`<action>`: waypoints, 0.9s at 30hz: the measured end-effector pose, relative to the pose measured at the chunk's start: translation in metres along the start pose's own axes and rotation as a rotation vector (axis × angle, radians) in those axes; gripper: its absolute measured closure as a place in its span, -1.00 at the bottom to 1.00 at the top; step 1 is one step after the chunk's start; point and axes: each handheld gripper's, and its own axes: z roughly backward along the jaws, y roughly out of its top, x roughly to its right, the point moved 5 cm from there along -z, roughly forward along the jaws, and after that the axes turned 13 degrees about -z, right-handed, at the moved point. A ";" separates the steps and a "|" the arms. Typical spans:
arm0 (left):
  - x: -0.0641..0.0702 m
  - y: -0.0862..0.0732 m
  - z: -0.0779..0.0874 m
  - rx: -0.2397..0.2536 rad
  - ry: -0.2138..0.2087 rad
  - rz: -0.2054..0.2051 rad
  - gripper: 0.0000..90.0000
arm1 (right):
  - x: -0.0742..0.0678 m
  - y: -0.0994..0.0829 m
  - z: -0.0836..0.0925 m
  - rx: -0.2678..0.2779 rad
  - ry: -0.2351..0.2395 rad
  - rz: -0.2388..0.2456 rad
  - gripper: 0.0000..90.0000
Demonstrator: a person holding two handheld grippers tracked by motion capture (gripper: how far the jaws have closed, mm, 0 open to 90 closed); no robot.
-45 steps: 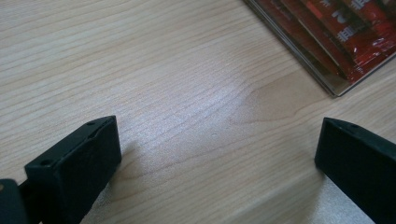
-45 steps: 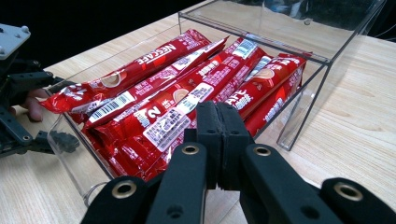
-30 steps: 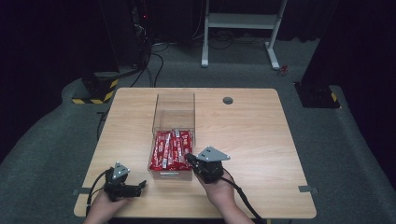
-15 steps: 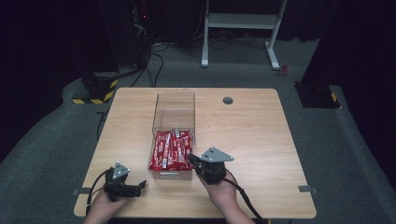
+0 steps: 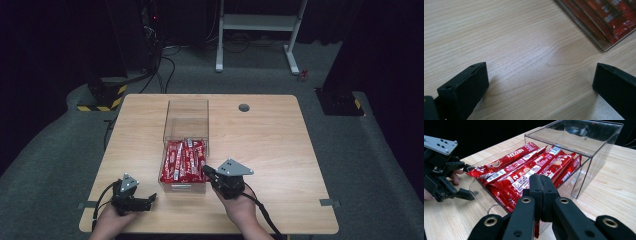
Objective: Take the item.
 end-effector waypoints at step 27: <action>0.000 0.000 0.000 0.000 0.000 0.000 -0.98 | 0.006 0.010 0.012 0.047 0.003 0.000 0.99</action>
